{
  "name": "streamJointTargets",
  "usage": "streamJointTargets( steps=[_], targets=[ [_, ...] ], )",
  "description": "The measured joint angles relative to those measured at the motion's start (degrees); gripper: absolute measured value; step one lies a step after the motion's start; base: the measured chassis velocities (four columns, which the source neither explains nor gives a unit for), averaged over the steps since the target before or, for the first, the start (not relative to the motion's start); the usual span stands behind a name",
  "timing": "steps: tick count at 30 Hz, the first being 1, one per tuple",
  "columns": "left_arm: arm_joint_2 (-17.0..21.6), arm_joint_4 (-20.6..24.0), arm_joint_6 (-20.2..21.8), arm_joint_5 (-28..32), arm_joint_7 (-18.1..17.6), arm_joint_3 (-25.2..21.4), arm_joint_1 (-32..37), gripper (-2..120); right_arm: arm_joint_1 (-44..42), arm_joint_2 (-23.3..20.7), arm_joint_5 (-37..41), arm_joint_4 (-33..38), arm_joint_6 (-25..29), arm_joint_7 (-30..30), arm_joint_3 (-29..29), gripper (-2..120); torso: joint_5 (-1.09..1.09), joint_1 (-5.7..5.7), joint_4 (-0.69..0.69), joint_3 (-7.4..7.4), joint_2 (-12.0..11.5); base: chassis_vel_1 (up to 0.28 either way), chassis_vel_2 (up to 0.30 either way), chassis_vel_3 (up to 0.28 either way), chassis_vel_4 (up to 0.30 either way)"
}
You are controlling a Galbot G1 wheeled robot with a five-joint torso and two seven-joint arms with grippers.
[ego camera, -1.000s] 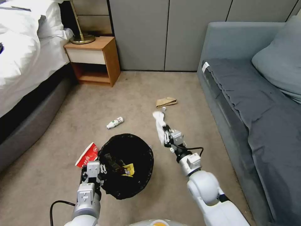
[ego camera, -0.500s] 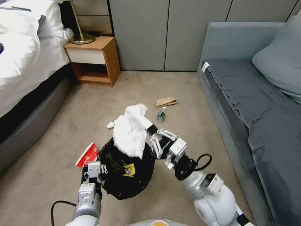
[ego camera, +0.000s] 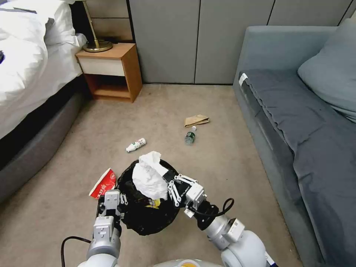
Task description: Pick up the trash bin, then pick up the garbage from the floor and place it into the trash bin.
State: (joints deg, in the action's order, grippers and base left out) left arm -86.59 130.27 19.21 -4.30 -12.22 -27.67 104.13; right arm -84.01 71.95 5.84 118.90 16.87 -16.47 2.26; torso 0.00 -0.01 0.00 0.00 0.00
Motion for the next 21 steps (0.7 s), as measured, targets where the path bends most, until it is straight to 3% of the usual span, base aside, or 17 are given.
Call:
streamJointTargets(
  steps=[9, 10, 21],
  targets=[
    [0.0, 0.0, 0.1, 0.0, 0.0, 0.4, -0.4, 1, 1.5, 0.0, -1.4, -6.8, -0.8, 0.9, -2.3, 2, 0.0, 0.0, 0.0, 0.0, 0.0, 0.0, 0.0, 0.0, 0.0],
    [0.0, 0.0, 0.1, 0.0, 0.0, 0.4, -0.3, 1, 2.0, -0.2, -1.8, -8.1, -1.0, 1.2, -2.9, 10, 0.0, 0.0, 0.0, 0.0, 0.0, 0.0, 0.0, 0.0, 0.0],
    [0.0, 0.0, 0.1, -0.3, 0.0, 0.7, -0.2, 1, 2.5, -1.8, -2.4, -8.4, -2.4, 1.7, -4.6, 45, 0.0, 0.0, 0.0, 0.0, 0.0, 0.0, 0.0, 0.0, 0.0]
  ],
)
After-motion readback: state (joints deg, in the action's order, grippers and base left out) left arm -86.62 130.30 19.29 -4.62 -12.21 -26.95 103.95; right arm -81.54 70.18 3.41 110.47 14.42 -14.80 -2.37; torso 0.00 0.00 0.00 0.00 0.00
